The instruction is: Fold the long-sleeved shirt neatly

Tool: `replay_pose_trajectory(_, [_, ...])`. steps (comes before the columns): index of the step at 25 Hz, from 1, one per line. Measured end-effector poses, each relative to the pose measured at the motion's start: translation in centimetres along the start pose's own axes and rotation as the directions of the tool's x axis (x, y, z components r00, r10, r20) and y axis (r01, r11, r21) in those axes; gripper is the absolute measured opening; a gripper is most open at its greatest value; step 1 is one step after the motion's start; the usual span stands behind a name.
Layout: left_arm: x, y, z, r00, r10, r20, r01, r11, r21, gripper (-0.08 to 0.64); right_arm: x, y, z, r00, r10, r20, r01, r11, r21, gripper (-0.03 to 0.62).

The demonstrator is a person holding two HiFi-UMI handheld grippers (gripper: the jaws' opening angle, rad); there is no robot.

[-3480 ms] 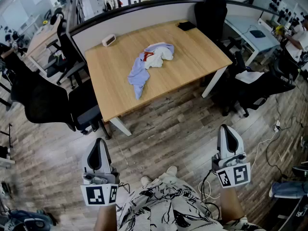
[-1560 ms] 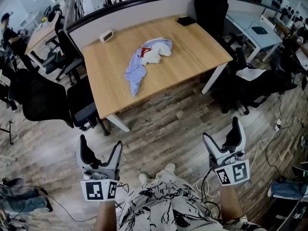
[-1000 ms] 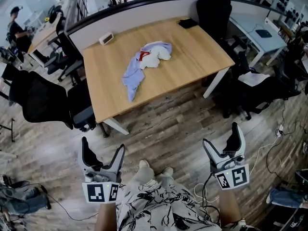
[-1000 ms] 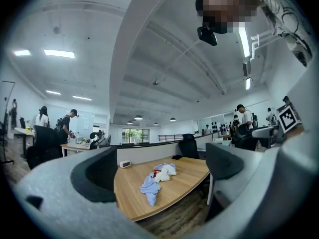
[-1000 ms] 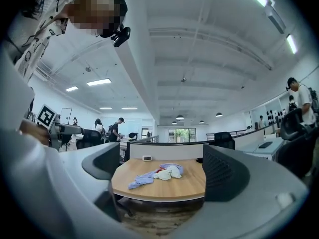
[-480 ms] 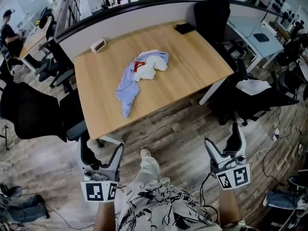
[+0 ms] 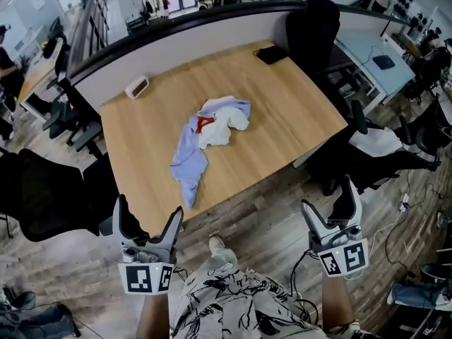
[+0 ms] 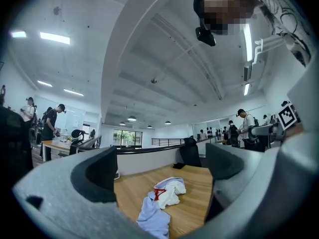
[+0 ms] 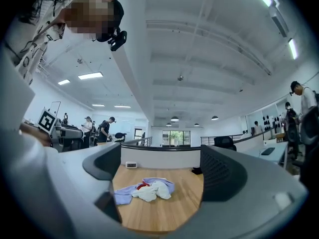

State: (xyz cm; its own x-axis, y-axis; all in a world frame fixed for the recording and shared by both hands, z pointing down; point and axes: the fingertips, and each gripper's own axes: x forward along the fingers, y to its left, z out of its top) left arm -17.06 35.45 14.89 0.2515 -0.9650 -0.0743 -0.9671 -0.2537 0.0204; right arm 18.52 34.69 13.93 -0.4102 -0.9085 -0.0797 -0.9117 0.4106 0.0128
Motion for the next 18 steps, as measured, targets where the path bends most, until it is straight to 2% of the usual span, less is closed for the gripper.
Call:
replay_pose_trajectory(9, [5.3, 4.2, -1.2, 1.0, -0.029, -0.013, 0.029, 1.0, -0.008, 0.545, 6.5, 0.0, -0.8, 1.0, -0.027, -0.004, 0.027, 1.0, -0.007, 0.497])
replay_pose_trajectory(18, [8.1, 5.6, -3.4, 0.998, -0.027, -0.06, 0.026, 1.0, -0.011, 0.545, 9.7, -0.9, -2.5, 0.999, -0.028, -0.041, 0.028, 1.0, -0.001, 0.492])
